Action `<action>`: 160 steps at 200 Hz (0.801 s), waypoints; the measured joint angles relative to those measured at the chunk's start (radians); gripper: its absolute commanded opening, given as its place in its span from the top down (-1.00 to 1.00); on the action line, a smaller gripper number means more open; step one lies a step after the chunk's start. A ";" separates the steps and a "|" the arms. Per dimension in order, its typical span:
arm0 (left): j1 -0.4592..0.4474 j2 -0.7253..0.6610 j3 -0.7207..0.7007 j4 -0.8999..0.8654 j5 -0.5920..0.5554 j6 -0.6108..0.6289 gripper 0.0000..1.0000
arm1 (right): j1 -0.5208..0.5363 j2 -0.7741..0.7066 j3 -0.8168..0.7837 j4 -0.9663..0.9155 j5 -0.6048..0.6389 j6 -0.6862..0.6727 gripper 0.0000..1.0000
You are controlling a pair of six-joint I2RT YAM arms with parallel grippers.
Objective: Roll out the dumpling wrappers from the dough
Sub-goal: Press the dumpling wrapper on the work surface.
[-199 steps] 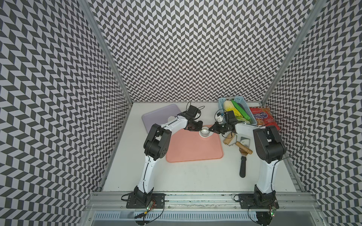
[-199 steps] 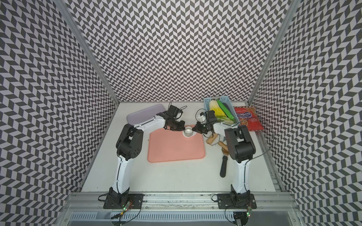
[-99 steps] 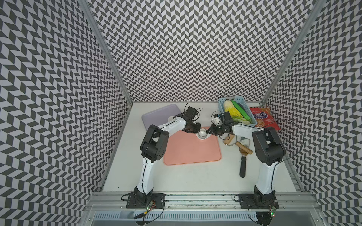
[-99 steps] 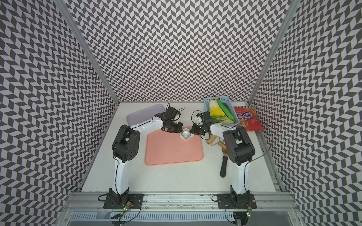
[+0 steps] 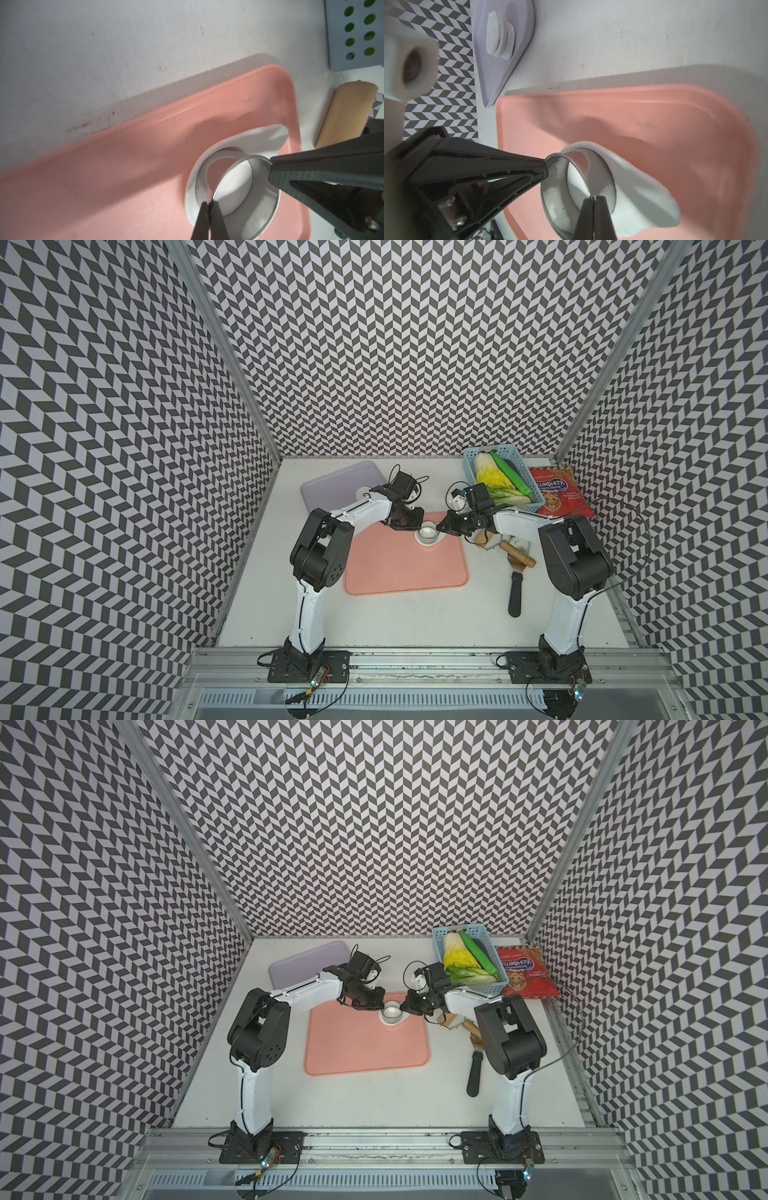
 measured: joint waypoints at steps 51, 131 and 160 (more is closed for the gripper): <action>0.000 -0.088 -0.111 -0.017 -0.006 0.000 1.00 | 0.055 -0.021 -0.010 -0.047 -0.008 0.015 1.00; 0.006 -0.151 -0.240 0.059 -0.010 0.007 1.00 | 0.090 -0.034 -0.059 -0.005 -0.003 0.007 1.00; 0.006 -0.158 -0.257 0.079 -0.008 0.012 1.00 | 0.088 -0.036 -0.076 0.021 -0.010 -0.002 1.00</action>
